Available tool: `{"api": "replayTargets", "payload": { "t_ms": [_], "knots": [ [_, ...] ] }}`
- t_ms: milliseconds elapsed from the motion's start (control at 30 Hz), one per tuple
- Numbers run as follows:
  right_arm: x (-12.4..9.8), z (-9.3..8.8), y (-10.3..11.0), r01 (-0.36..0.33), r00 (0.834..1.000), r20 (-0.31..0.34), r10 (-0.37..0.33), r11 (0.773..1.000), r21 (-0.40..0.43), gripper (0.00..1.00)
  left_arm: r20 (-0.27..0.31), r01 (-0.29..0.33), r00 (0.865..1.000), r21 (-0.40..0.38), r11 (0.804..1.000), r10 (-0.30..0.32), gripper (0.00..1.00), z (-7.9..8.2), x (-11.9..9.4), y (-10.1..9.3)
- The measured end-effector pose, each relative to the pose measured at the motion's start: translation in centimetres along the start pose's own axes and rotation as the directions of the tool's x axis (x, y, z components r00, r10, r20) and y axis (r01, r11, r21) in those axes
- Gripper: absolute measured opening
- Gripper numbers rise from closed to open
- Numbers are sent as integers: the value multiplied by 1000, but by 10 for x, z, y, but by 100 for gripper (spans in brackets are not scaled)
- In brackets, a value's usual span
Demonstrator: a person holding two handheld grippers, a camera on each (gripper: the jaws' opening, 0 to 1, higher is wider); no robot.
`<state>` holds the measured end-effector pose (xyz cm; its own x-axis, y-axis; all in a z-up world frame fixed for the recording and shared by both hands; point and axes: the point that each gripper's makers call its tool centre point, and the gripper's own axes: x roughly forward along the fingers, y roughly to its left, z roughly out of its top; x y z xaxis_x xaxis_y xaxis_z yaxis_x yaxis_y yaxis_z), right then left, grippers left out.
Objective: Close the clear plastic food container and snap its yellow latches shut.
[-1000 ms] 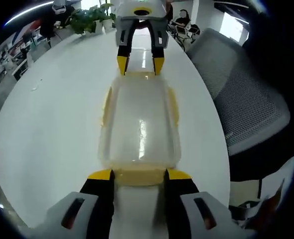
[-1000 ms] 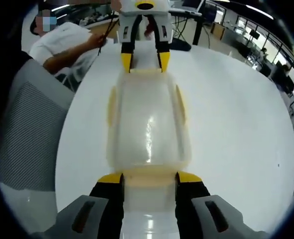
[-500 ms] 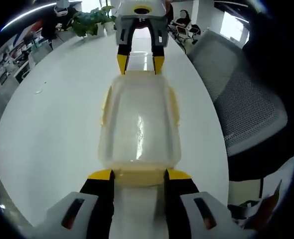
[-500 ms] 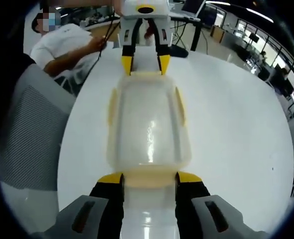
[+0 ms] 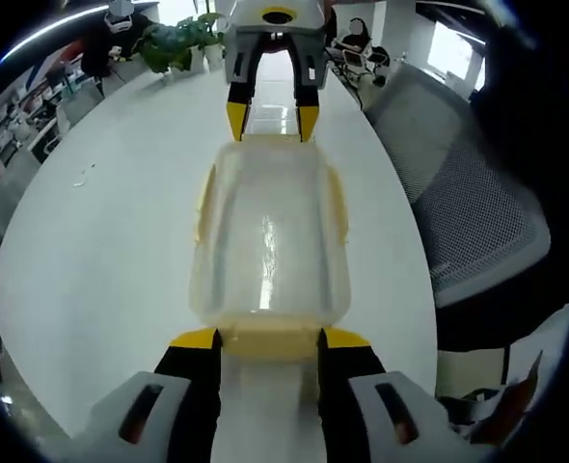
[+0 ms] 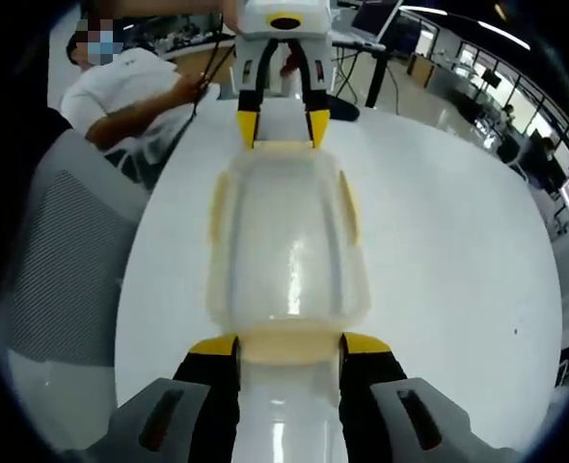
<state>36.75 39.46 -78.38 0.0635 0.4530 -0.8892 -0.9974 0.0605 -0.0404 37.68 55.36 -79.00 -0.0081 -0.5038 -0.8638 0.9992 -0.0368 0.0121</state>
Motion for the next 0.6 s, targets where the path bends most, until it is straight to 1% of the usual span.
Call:
{"api": "replayTargets", "payload": {
  "t_ms": [200, 367, 600],
  "knots": [
    [-9, -6, -1, 7, 1000, -5, -7, 1000, -6, 39, 12, -7, 1000, 4, 1000, 7, 38, 12, 1, 0],
    [-18, -13, -1, 15, 1000, -14, -15, 1000, -4, 39, 13, -9, 1000, 12, 1000, 9, 38, 24, 2, 1],
    [-29, -27, -1, 25, 999, -24, -25, 1000, -6, 39, 31, -11, 999, 15, 1000, 10, 38, 40, 6, 1]
  ]
}}
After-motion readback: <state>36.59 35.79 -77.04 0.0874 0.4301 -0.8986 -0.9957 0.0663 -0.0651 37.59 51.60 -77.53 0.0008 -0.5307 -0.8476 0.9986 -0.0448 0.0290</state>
